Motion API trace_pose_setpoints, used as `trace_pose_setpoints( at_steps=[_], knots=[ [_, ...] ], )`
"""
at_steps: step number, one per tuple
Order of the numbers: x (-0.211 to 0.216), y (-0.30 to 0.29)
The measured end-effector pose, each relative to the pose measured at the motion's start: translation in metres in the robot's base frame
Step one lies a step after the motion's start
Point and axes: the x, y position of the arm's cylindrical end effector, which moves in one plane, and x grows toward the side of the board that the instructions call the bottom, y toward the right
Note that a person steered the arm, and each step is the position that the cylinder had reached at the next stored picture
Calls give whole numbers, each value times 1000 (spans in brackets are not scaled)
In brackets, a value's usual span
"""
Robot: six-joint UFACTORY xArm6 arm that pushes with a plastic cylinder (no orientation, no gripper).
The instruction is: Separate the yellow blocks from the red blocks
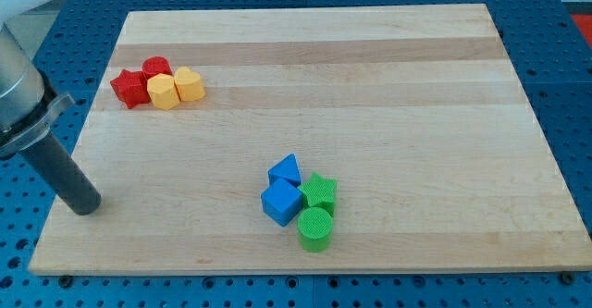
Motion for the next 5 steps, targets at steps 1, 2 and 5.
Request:
trace_pose_setpoints(
  at_steps=[1,2,5],
  knots=[
    [0,0],
    [-2,0],
    [-14,-1]
  ],
)
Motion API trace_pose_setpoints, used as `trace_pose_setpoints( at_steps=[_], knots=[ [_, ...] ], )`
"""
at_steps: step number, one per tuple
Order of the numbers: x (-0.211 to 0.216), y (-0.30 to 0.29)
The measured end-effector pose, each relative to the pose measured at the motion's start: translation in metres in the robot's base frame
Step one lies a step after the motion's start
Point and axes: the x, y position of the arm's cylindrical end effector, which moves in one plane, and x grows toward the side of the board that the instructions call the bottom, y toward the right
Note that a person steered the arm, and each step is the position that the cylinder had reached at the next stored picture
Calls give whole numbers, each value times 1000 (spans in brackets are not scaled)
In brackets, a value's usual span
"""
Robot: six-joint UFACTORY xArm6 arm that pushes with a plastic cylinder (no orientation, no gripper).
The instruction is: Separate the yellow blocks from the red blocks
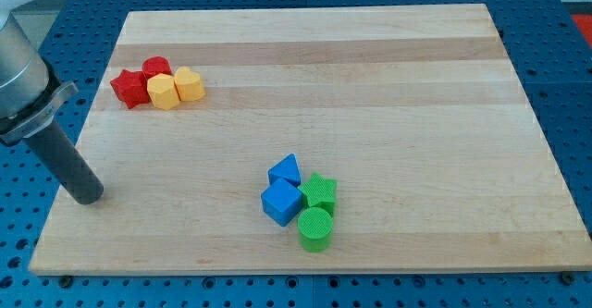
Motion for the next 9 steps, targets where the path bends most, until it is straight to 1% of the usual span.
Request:
trace_pose_setpoints(
  at_steps=[5,6,7,8,9],
  knots=[
    [-8,0],
    [-65,0],
    [-66,0],
    [-104,10],
    [-104,10]
  ],
)
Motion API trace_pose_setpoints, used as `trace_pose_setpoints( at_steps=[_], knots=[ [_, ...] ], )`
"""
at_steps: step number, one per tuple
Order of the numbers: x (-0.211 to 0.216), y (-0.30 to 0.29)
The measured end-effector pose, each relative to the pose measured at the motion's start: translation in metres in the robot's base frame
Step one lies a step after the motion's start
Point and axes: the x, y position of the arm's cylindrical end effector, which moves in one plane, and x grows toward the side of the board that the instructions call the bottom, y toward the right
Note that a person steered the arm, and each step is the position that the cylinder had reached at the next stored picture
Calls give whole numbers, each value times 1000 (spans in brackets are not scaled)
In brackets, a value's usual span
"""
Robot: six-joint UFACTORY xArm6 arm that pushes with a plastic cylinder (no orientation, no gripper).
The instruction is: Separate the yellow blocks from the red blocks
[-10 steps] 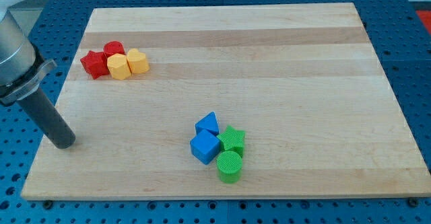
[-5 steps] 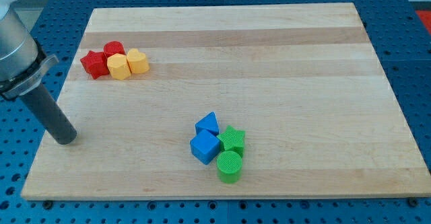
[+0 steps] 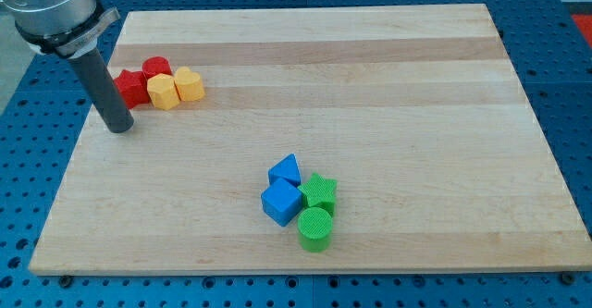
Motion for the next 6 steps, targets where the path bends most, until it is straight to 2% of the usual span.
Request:
trace_pose_setpoints(
  at_steps=[1,3,6],
  knots=[
    [-30,15],
    [-40,28],
    [-72,115]
  ],
)
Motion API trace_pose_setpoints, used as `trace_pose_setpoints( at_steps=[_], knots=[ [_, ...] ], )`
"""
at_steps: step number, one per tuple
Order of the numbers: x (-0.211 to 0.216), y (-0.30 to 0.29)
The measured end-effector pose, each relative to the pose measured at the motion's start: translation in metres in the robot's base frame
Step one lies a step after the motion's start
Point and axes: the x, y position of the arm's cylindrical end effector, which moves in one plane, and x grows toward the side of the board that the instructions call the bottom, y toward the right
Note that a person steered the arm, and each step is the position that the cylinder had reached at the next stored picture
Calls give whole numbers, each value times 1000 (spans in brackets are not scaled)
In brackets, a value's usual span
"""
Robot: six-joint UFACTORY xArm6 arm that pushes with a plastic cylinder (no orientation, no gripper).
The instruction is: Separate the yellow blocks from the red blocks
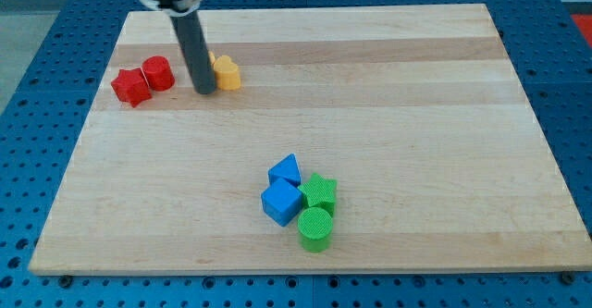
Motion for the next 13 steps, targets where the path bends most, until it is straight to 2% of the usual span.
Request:
trace_pose_setpoints(
  at_steps=[1,2,4,6,7,8,10,13],
  knots=[
    [-12,31],
    [-14,39],
    [4,-22],
    [9,-28],
    [-15,-33],
    [-15,-34],
    [-71,-41],
    [-103,-65]
  ],
)
